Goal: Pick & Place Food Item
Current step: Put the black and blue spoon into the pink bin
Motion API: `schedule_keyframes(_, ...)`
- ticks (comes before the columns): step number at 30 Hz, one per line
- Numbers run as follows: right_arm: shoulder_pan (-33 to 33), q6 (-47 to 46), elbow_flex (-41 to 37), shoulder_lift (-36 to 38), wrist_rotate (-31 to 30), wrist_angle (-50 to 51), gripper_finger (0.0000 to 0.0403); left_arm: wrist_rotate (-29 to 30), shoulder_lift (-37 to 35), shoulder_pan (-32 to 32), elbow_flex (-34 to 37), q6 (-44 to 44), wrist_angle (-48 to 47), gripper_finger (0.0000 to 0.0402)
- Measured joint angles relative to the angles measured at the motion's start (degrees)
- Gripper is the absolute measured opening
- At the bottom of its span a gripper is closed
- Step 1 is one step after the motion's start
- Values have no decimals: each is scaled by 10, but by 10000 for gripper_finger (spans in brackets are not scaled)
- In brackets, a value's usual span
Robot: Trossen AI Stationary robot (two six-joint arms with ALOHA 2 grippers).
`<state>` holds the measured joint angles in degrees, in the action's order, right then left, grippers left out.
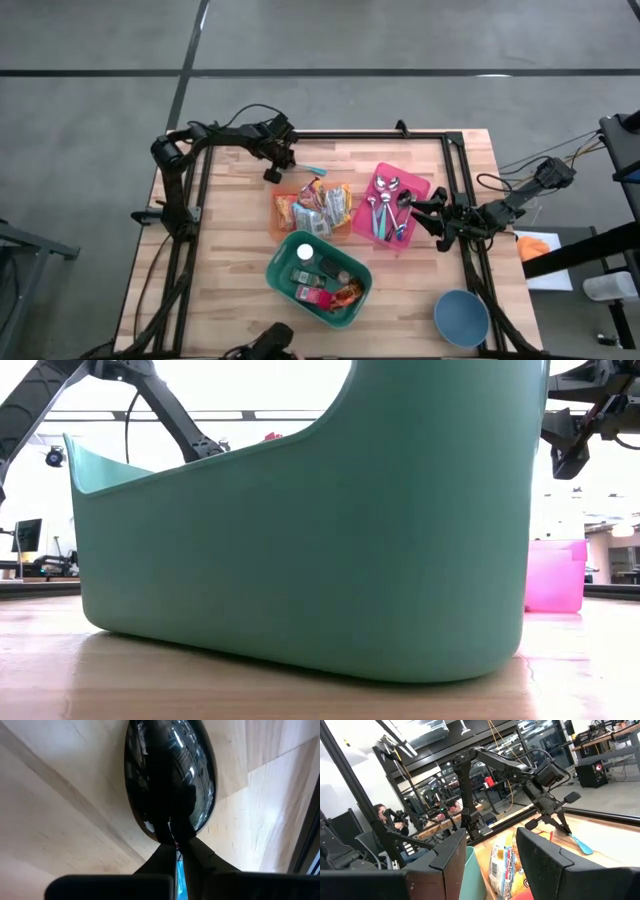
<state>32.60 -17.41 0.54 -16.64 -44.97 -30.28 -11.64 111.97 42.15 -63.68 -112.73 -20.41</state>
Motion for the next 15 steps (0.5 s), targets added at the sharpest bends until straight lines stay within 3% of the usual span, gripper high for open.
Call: schedule_keyframes(15, 0, 0, 0, 0, 0, 0, 171, 37, -34, 0, 3, 53, 9, 9)
